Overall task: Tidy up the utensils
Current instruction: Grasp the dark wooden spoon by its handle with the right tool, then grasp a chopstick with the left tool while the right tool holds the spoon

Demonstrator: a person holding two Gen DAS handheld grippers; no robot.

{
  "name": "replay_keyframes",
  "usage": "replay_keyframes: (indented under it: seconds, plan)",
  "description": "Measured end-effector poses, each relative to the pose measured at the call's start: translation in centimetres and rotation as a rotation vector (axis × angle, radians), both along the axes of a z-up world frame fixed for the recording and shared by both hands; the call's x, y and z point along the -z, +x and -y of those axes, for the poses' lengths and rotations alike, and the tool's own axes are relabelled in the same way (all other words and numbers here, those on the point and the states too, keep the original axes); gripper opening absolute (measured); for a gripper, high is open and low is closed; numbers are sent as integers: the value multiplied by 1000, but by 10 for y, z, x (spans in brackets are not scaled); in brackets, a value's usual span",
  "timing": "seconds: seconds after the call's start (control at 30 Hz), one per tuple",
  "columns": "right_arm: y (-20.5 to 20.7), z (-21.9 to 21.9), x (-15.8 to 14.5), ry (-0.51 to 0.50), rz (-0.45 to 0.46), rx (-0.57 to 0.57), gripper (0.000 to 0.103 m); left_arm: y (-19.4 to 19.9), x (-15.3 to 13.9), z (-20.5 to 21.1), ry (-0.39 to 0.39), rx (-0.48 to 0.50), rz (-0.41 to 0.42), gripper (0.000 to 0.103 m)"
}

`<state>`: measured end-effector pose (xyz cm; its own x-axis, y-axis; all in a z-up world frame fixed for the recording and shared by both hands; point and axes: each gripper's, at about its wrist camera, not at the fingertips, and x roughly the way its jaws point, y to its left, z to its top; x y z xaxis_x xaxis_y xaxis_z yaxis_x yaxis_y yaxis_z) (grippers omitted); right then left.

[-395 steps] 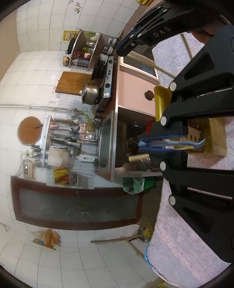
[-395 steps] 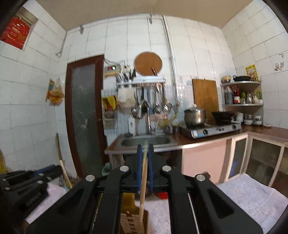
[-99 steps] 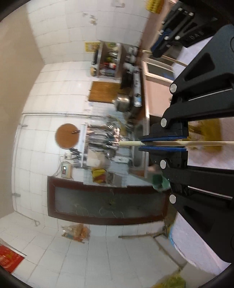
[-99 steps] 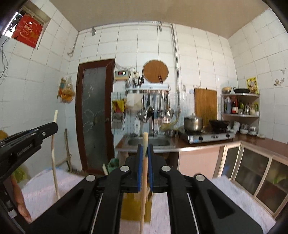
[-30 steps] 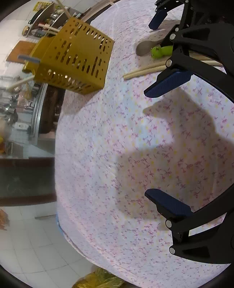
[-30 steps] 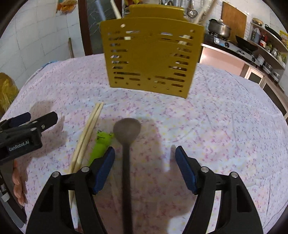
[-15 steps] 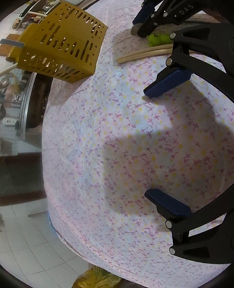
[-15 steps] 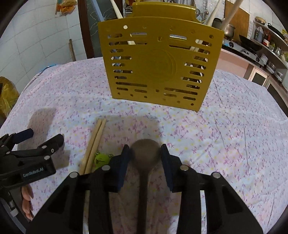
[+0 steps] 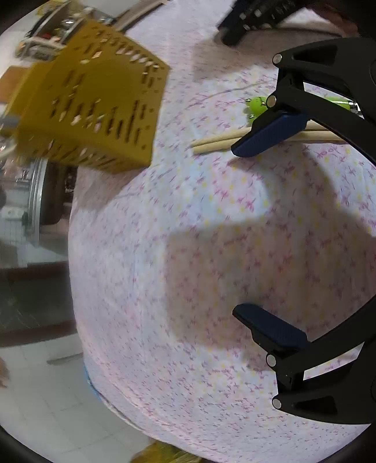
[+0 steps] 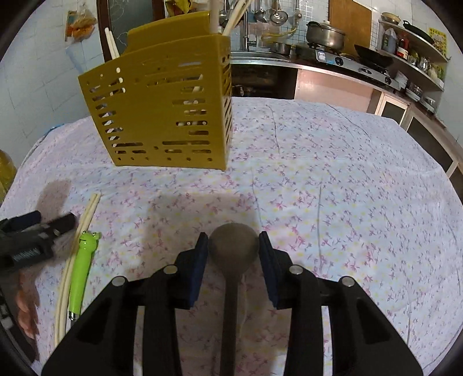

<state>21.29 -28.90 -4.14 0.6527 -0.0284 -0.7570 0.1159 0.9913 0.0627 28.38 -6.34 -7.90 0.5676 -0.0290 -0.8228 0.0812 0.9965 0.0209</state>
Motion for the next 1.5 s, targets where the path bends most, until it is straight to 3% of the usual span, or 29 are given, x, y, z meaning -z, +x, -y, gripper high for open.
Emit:
replay_keyframes:
  seconds: [0.27,0.47,0.6,0.97,1.17,1.27,1.4,1.5]
  plan:
    - [-3,1,5,35,8,-4,36,-4,-1,7,29,0,28,97]
    - [-4,10,5,56,14,11,36,-25,-16,14,-23,30,110,97]
    - [-4,9,6,60,14,13,36,-26,-9,25,15,47,79,98]
    - [-6,6,7,62,11,14,36,-30,-4,11,-27,28,36,97]
    - [-7,5,8,56,10,12,36,-24,-2,20,16,39,30,97]
    - [-7,5,8,57,10,14,36,-21,-3,23,-7,47,32,87]
    - [-7,5,7,57,15,19,36,-22,-8,34,-16,93,49,52]
    - [-7,4,7,55,18,21,36,-20,-10,43,-25,114,41,36]
